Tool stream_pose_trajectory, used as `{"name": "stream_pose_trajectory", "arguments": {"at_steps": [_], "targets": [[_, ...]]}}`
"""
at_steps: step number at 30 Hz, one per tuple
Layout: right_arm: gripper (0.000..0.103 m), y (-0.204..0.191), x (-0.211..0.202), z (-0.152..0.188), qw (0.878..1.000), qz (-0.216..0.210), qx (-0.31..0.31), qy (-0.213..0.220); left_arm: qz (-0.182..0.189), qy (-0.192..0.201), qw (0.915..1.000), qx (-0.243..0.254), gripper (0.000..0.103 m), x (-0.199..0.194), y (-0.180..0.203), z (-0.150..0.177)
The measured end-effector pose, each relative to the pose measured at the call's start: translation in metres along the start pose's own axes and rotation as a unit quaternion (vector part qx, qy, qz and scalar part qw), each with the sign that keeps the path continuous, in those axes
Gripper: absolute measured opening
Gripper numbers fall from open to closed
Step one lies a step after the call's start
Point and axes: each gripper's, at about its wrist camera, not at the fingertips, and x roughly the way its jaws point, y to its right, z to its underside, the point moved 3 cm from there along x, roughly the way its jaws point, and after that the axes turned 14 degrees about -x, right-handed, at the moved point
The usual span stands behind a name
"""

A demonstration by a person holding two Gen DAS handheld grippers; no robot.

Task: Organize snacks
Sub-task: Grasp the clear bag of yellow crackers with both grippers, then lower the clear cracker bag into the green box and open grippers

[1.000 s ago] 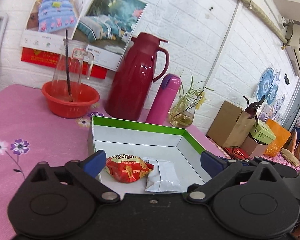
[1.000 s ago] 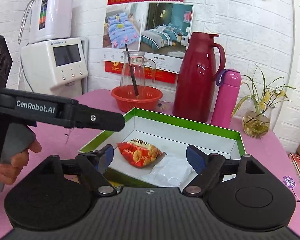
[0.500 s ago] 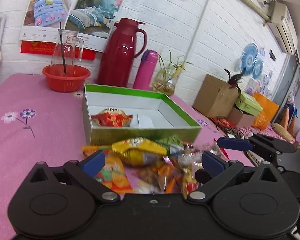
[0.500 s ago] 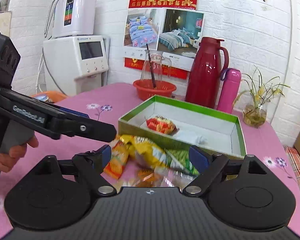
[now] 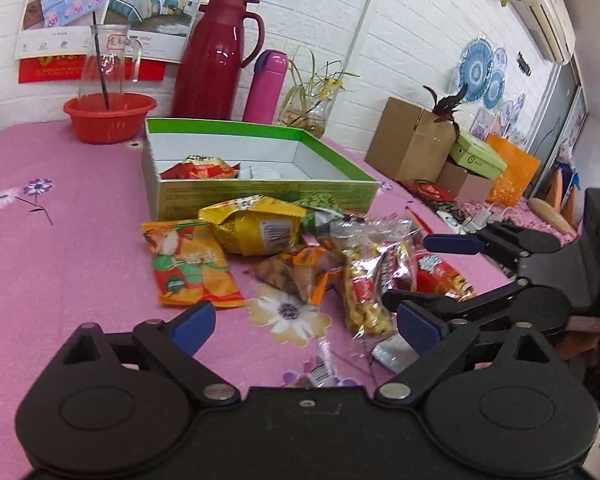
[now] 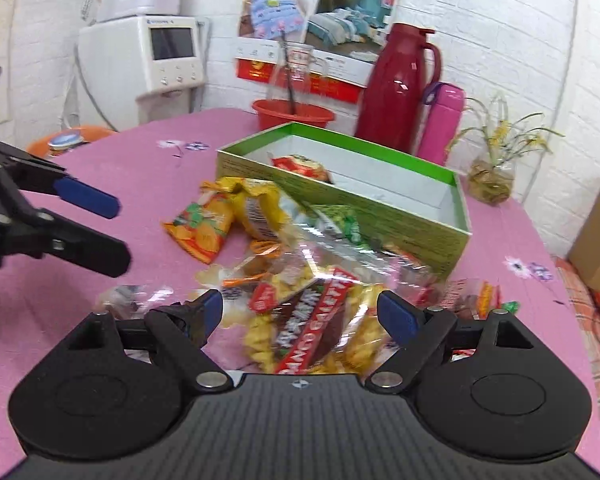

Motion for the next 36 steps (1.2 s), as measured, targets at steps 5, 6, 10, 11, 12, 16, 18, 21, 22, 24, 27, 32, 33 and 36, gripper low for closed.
{"name": "stream_pose_trajectory", "arguments": {"at_steps": [5, 6, 10, 11, 12, 16, 18, 21, 22, 24, 27, 32, 33, 36], "targets": [[0.103, 0.008, 0.002, 0.018, 1.0, -0.008, 0.019, -0.014, 0.039, -0.03, 0.9985, -0.024, 0.072, 0.029, 0.012, -0.006], [0.103, 0.01, 0.003, 0.022, 1.0, -0.01, 0.022, -0.017, 0.044, -0.04, 0.9978, -0.027, 0.067, 0.038, 0.015, -0.005], [0.103, 0.017, 0.006, 0.034, 0.999, -0.021, 0.045, -0.022, 0.054, -0.081, 0.9946, -0.035, 0.026, 0.074, 0.025, -0.001], [0.103, 0.019, 0.007, 0.035, 0.998, -0.025, 0.053, -0.021, 0.051, -0.084, 0.9945, -0.036, 0.026, 0.081, 0.027, 0.0], [0.103, 0.022, 0.009, 0.037, 0.997, -0.03, 0.06, -0.023, 0.05, -0.081, 0.9946, -0.039, 0.026, 0.086, 0.028, 0.0], [0.103, 0.03, 0.015, 0.042, 0.993, -0.066, 0.098, -0.013, 0.051, -0.087, 0.9936, -0.052, 0.026, 0.098, 0.027, -0.002], [0.103, 0.031, 0.017, 0.043, 0.99, -0.084, 0.111, -0.006, 0.043, -0.083, 0.9944, -0.05, 0.025, 0.101, 0.025, -0.003], [0.085, 0.028, 0.016, 0.044, 0.986, -0.107, 0.126, 0.002, 0.055, -0.089, 0.9923, -0.067, 0.003, 0.106, 0.021, -0.002], [0.084, 0.026, 0.015, 0.043, 0.987, -0.103, 0.121, 0.002, 0.061, -0.093, 0.9908, -0.077, 0.001, 0.107, 0.019, -0.002], [0.08, 0.023, 0.011, 0.042, 0.989, -0.094, 0.116, 0.001, 0.062, -0.09, 0.9909, -0.079, 0.0, 0.104, 0.02, -0.002], [0.072, 0.023, 0.002, 0.039, 0.99, -0.087, 0.111, 0.004, 0.065, -0.075, 0.9923, -0.074, 0.0, 0.093, 0.025, -0.002], [0.068, 0.026, -0.018, 0.019, 0.993, -0.071, 0.09, 0.036, 0.077, -0.031, 0.9951, -0.055, 0.0, 0.066, 0.036, -0.018], [0.068, 0.027, -0.021, 0.014, 0.993, -0.066, 0.085, 0.044, 0.079, -0.023, 0.9952, -0.052, 0.0, 0.062, 0.039, -0.023], [0.068, 0.032, -0.026, -0.003, 0.994, -0.053, 0.07, 0.069, 0.086, 0.001, 0.9952, -0.047, 0.0, 0.051, 0.041, -0.039]]}}
